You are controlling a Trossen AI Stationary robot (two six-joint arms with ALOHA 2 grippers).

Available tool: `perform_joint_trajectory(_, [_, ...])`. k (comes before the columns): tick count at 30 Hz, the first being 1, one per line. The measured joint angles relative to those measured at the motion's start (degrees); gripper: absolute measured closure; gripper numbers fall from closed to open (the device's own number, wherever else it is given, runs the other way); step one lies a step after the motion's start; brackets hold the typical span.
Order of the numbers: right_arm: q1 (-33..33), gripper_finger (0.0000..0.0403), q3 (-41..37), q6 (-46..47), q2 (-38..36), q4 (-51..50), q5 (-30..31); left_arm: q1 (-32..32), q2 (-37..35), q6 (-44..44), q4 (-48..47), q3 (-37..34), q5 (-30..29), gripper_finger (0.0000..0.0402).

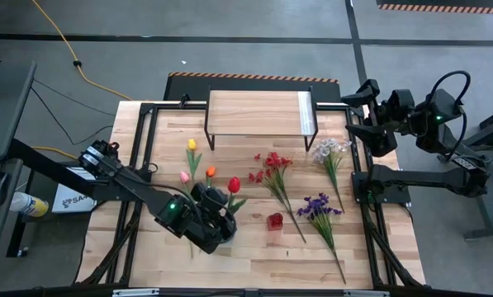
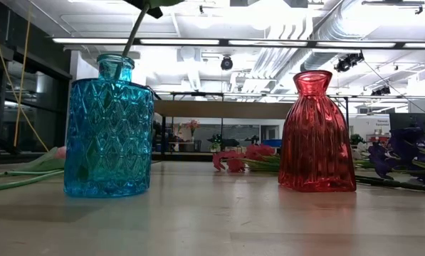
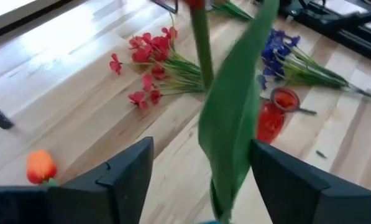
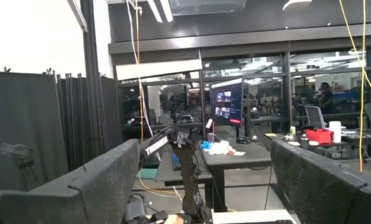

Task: Pick and place flowers into a vace then onto a shelf
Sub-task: Put the red tulip into the blue transparent vase, then put the pink tulip into the blue transparent vase

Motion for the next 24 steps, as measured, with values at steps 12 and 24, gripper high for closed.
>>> perform_joint_trajectory(12, [0.02, 0.0049, 0.0, 0.07, 0.04, 0.0, 0.01, -2.27, -1.81, 0.27, -0.36, 0.11, 1.15, 0.0085])
perform_joint_trajectory(24, [0.04, 0.0049, 0.0, 0.46, 0.04, 0.0, -0.45, -4.42, -3.59, 0.05, -4.13, 0.09, 1.45, 0.0085])
